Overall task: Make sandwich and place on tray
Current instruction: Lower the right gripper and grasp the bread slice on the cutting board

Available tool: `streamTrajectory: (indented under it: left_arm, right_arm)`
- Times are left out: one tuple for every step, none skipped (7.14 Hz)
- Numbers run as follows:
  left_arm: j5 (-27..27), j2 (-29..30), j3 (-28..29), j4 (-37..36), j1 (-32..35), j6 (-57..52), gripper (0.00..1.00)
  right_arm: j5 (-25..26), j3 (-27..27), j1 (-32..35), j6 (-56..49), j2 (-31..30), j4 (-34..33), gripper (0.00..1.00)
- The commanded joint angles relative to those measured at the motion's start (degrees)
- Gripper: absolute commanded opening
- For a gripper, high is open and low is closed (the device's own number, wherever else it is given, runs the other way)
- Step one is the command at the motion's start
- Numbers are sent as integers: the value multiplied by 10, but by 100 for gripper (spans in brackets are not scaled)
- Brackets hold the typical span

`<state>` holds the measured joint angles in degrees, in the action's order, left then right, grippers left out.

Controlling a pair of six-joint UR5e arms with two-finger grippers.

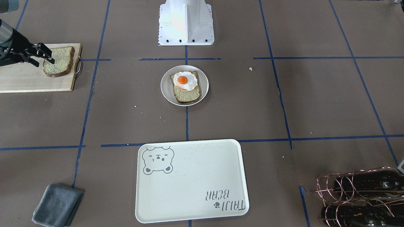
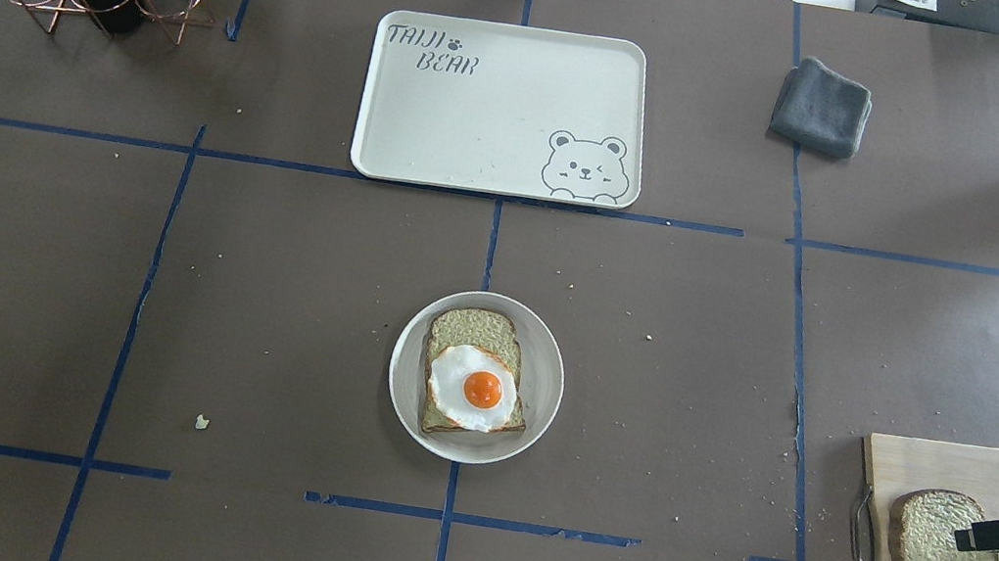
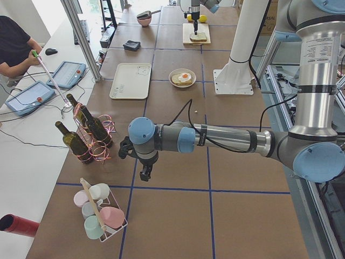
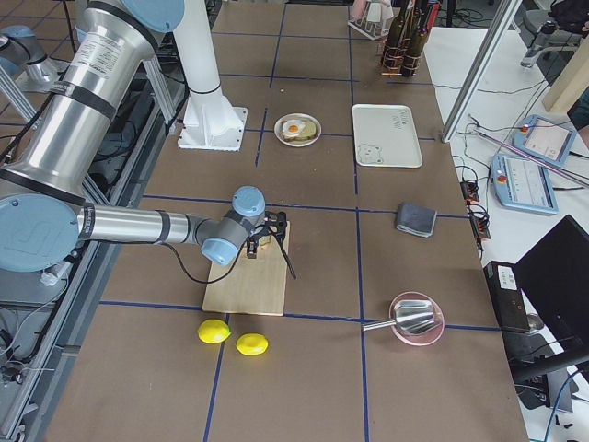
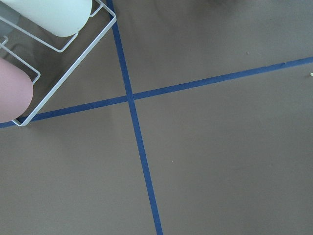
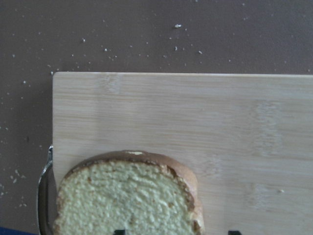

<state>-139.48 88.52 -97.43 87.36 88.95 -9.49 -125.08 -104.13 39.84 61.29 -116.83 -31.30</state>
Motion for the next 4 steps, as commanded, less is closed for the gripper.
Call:
streamTrajectory:
  left_arm:
    - [0, 1, -1, 0, 0, -1, 100]
    - [0, 0, -2, 0, 0, 0, 100]
    - [0, 1, -1, 0, 0, 0, 100]
    - [0, 1, -3, 0, 0, 0, 100]
  right_arm:
    - [3, 2, -6, 3, -2, 3, 56]
    - [2, 2, -6, 4, -2, 3, 35]
    - [1, 2, -6, 4, -6, 3, 16]
    - [0, 2, -6, 4, -9, 6, 2]
